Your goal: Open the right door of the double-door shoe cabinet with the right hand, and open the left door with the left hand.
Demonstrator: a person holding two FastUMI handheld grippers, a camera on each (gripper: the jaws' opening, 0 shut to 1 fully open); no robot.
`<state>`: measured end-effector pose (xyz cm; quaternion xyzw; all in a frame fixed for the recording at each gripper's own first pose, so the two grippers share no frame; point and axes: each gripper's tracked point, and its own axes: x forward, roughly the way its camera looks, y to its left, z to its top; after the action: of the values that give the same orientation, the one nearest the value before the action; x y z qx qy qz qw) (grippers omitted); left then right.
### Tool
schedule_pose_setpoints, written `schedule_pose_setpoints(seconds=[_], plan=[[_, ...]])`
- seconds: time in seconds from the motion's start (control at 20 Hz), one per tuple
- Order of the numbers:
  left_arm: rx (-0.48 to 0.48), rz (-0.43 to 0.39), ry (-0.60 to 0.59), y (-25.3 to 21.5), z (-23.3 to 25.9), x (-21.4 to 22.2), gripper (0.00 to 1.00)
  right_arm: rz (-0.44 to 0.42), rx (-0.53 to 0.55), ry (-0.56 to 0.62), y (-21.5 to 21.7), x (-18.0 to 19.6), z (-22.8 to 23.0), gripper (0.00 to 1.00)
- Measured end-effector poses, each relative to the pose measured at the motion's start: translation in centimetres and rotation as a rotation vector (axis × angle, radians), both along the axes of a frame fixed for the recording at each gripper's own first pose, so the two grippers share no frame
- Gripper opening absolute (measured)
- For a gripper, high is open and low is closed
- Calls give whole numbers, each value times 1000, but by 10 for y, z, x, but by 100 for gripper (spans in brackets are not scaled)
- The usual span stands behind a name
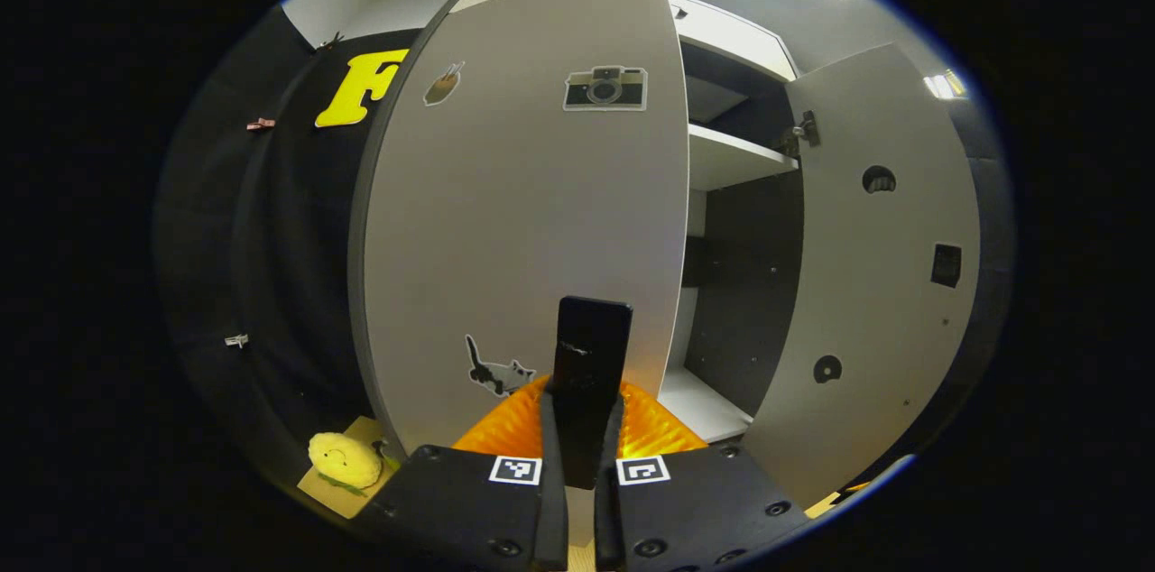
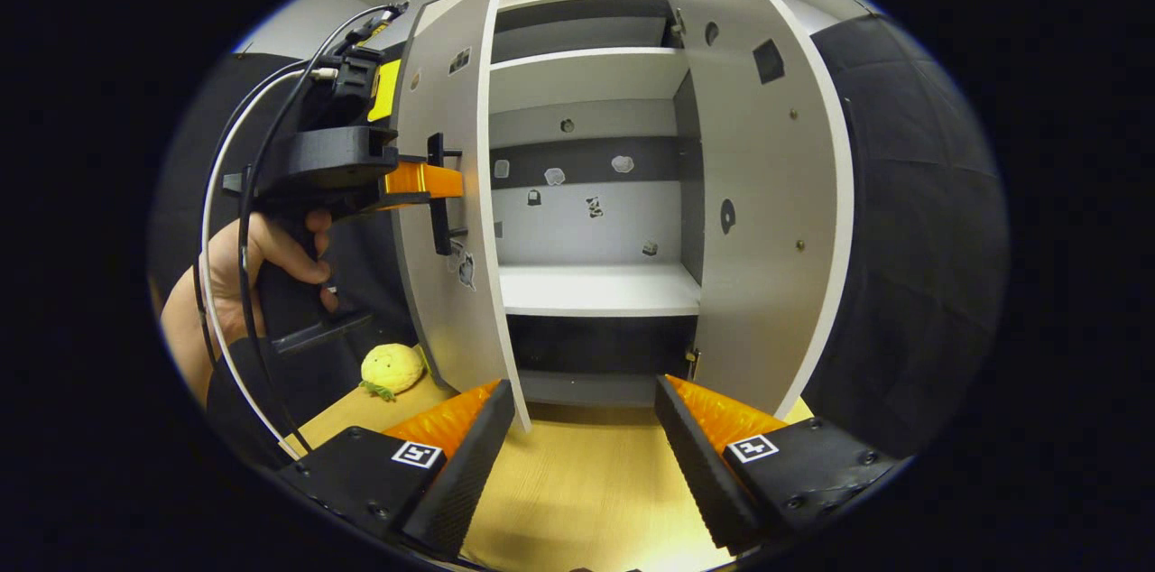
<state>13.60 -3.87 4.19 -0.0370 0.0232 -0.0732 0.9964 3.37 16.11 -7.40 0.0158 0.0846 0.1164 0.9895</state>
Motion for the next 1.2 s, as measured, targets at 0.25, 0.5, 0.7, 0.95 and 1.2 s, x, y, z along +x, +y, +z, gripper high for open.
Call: schedule_pose_setpoints(seconds=[0.25, 0.5, 0.7, 0.95, 1.2], plan=[[-9, -22, -22, 22, -1, -27, 16, -66, -23, -29, 5, -13, -2, 98], [-22, -12, -40, 47, 0, -55, 16, -151, -14, -47, -9, -23, -3, 98], [-41, 4, -42, 58, -1, -61, 16, -177, 0, -37, -10, -27, -5, 98], [-32, 38, -44, 77, 0, -71, 16, -175, -12, -41, -6, -29, -4, 98], [-9, 112, -43, 122, -4, -88, 15, -183, 31, -58, -5, -31, 6, 96]])
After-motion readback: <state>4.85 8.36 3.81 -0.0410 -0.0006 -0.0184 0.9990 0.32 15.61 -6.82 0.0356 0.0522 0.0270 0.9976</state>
